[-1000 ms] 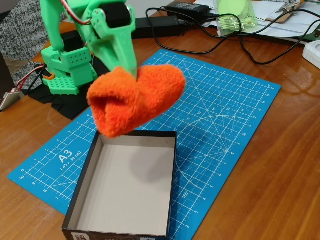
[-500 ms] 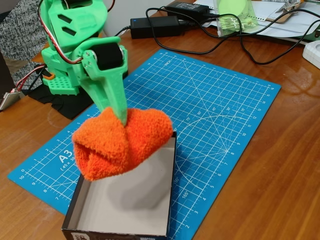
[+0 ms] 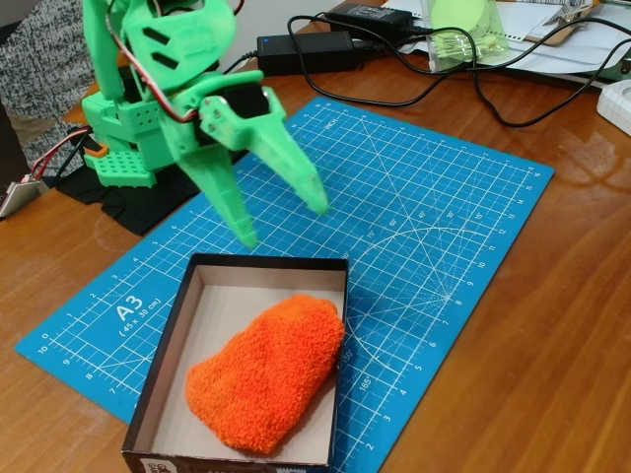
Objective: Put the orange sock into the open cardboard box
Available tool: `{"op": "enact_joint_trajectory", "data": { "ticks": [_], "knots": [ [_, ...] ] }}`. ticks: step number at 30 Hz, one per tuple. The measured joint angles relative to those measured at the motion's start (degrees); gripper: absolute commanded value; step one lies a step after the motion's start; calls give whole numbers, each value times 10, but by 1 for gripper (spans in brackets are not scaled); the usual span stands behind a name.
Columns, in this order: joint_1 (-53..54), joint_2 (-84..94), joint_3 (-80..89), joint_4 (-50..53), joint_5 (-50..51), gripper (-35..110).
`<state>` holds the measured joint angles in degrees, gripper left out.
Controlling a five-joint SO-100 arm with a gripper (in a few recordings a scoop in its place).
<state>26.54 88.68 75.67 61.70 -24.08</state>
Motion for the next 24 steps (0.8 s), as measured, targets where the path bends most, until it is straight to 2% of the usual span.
{"op": "enact_joint_trajectory", "data": {
  "ticks": [5, 10, 20, 24],
  "knots": [
    [0, 22, 27, -18, 31, 33],
    [-46, 131, 131, -11, 99, 33],
    [-202, 440, 287, 107, 194, 28],
    [-227, 519, 318, 159, 215, 27]
  ]
}}
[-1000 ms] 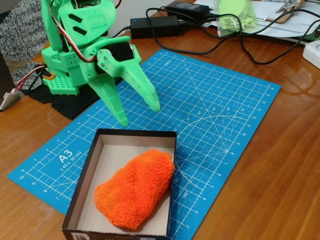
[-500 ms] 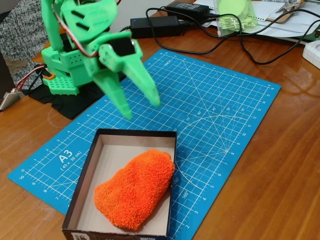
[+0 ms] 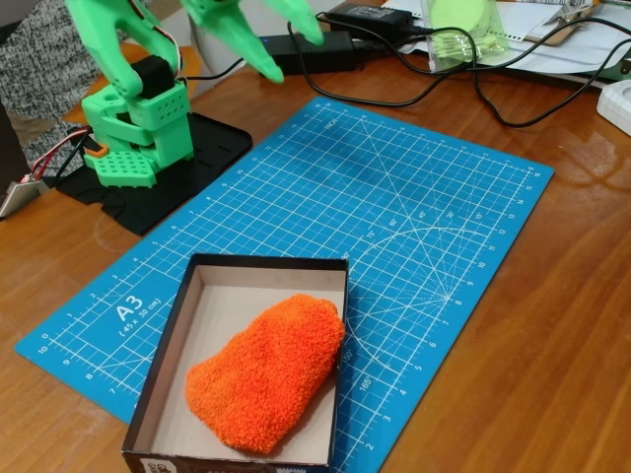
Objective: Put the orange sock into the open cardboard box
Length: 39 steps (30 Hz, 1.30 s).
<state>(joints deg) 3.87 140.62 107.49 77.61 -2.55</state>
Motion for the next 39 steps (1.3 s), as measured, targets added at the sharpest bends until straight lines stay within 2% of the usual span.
{"op": "enact_joint_trajectory", "data": {
  "ticks": [3, 7, 9, 11, 14, 16, 19, 23, 30, 36, 39],
  "knots": [
    [-17, 62, 20, 25, 2, 21],
    [-18, 107, 50, 40, -24, 5],
    [-27, 128, 70, 49, -42, 9],
    [-30, 139, 80, 47, -53, 25],
    [-32, 155, 84, 35, -71, 28],
    [-35, 165, 95, 32, -86, 21],
    [-34, 175, 112, 32, -91, 0],
    [-29, 207, 142, 22, -77, 0],
    [-18, 323, 305, -59, 0, 0],
    [-16, 483, 437, -69, 30, 0],
    [-16, 504, 478, -67, 27, 0]
  ]
}}
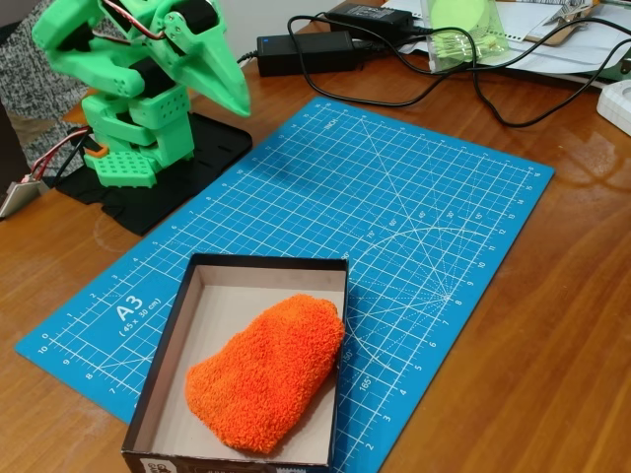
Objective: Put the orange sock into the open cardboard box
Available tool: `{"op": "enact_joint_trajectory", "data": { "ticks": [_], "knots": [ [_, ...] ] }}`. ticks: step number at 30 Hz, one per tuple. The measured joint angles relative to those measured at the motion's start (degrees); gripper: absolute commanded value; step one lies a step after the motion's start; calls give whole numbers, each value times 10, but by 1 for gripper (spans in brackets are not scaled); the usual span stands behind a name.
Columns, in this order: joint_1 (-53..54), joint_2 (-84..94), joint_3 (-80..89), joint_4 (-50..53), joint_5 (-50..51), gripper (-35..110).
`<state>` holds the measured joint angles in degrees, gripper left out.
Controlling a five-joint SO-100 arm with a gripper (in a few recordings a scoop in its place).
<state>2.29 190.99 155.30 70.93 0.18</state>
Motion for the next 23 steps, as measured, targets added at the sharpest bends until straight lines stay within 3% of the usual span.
{"op": "enact_joint_trajectory", "data": {
  "ticks": [23],
  "knots": [
    [8, 18, 188, -42, 0, 0]
  ]
}}
